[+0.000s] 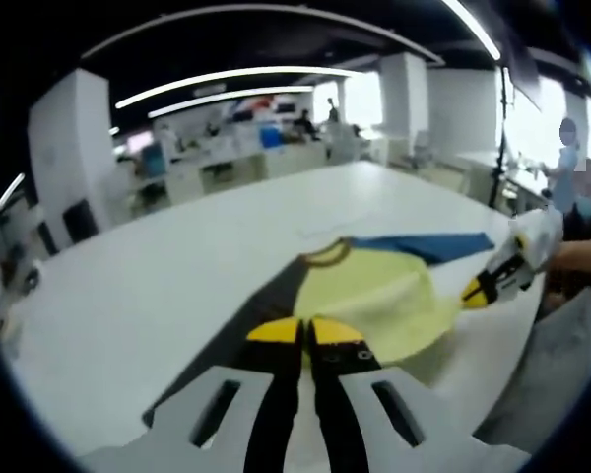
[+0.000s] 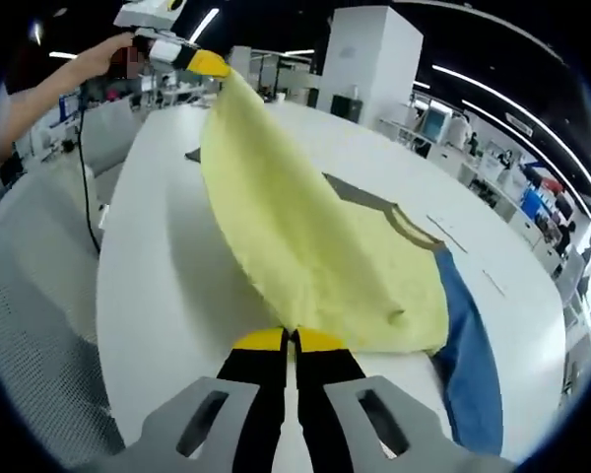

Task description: Fold the garment on the visible template until the final outline fits inside the template.

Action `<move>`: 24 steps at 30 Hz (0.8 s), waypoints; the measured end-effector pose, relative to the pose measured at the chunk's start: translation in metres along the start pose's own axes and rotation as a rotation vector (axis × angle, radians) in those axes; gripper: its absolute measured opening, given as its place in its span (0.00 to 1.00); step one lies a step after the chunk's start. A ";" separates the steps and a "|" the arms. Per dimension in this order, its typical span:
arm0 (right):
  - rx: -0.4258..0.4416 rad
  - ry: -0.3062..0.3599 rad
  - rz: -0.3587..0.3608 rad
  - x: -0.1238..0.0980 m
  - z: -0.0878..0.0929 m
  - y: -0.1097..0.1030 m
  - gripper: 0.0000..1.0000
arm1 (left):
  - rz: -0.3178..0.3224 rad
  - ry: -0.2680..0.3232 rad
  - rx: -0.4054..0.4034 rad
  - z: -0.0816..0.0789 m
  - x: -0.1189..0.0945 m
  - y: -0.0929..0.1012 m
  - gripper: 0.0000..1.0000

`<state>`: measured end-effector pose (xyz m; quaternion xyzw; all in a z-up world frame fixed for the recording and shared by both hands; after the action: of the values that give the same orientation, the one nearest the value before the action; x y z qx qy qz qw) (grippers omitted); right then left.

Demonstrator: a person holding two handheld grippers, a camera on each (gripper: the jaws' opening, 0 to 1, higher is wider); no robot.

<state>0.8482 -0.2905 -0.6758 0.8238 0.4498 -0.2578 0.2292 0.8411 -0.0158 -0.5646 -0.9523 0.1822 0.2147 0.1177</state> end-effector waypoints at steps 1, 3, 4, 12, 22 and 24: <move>0.000 0.005 0.014 -0.007 -0.003 0.004 0.03 | 0.005 0.001 0.002 -0.001 0.000 0.002 0.00; 0.004 0.012 0.028 -0.016 -0.007 0.010 0.03 | 0.015 0.003 0.008 -0.003 -0.001 0.006 0.00; 0.004 0.015 0.036 -0.022 -0.009 0.013 0.03 | 0.016 0.003 0.013 -0.004 -0.001 0.007 0.00; -0.039 -0.001 0.065 -0.060 -0.016 0.019 0.02 | 0.055 -0.030 0.073 -0.005 -0.009 0.024 0.00; -0.054 -0.045 0.084 -0.104 0.005 -0.005 0.02 | 0.139 -0.148 0.121 0.022 -0.033 0.058 0.00; -0.052 -0.061 0.079 -0.108 0.010 -0.013 0.02 | 0.143 -0.197 0.140 0.033 -0.037 0.062 0.00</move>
<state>0.7850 -0.3578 -0.6167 0.8264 0.4163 -0.2618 0.2743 0.7732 -0.0511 -0.5862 -0.9006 0.2518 0.3017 0.1857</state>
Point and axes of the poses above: the point that each gripper's makers call its tool centre point, and the gripper's own axes: x roughly forward along the fingers, y roughly to its right, z roughly out of its underside, the point moved 4 cm from there along -x, roughly backward along the fingers, and after that the axes turned 4 degrees about x, right-handed, at the moved point
